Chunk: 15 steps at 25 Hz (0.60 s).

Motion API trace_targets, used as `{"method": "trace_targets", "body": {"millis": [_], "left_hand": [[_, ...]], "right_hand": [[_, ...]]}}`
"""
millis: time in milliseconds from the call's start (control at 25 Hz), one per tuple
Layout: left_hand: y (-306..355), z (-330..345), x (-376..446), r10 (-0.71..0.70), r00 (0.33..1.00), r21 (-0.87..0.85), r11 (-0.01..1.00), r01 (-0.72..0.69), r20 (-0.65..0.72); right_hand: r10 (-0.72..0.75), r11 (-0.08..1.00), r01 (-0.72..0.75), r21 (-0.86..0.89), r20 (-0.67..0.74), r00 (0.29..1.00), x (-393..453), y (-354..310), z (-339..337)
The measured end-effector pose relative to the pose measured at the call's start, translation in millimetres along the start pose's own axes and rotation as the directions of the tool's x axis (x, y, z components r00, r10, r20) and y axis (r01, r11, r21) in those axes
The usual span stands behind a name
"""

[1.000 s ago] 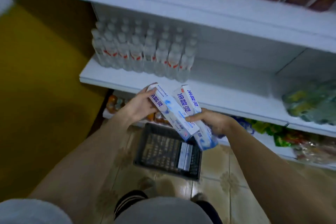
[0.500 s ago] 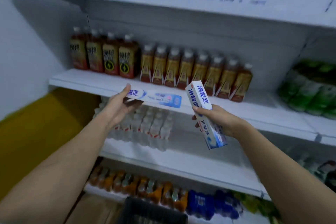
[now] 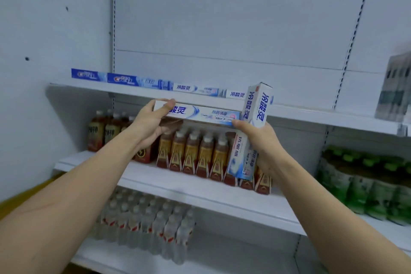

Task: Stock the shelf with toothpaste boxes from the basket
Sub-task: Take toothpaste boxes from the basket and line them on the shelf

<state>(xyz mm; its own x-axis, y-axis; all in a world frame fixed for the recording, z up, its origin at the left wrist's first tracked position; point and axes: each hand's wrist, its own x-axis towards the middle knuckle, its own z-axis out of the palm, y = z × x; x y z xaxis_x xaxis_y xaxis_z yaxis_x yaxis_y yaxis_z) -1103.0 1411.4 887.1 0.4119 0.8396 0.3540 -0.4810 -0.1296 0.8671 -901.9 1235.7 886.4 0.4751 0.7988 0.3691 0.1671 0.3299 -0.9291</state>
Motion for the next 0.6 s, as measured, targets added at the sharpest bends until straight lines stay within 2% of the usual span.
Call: {"method": "trace_targets", "body": {"millis": [80, 120, 160, 240, 280, 360, 600], "left_hand": [[20, 8, 2, -0.021, 0.996, 0.287, 0.958, -0.006, 0.092], [32, 10, 4, -0.047, 0.985, 0.497, 0.867, -0.044, 0.169], [43, 12, 7, -0.099, 0.963, 0.671, 0.735, -0.099, 0.250], [64, 20, 18, -0.232, 0.909, 0.845, 0.497, -0.196, 0.347], [72, 24, 26, -0.265, 0.893, 0.875, 0.427, -0.229, 0.363], [87, 26, 50, -0.234, 0.899, 0.891, 0.363, -0.273, 0.371], [104, 9, 141, -0.145, 0.923, 0.886, 0.366, -0.285, 0.356]], "right_hand": [[0.000, 0.999, 0.004, 0.041, -0.090, 0.996, 10, -8, -5], [0.001, 0.998, 0.005, 0.058, -0.109, 0.994, 16, -13, -8], [0.000, 0.998, 0.007, 0.063, -0.109, 0.994, 21, -17, -10], [-0.017, 0.999, 0.020, 0.038, -0.085, 0.996, 34, -25, -10], [-0.021, 1.000, 0.022, 0.012, -0.076, 0.997, 40, -29, -9], [-0.027, 0.997, 0.023, -0.077, -0.055, 0.998, 56, -36, -7], [-0.035, 0.907, 0.016, -0.421, -0.037, 0.999, 109, -66, -11]]}}
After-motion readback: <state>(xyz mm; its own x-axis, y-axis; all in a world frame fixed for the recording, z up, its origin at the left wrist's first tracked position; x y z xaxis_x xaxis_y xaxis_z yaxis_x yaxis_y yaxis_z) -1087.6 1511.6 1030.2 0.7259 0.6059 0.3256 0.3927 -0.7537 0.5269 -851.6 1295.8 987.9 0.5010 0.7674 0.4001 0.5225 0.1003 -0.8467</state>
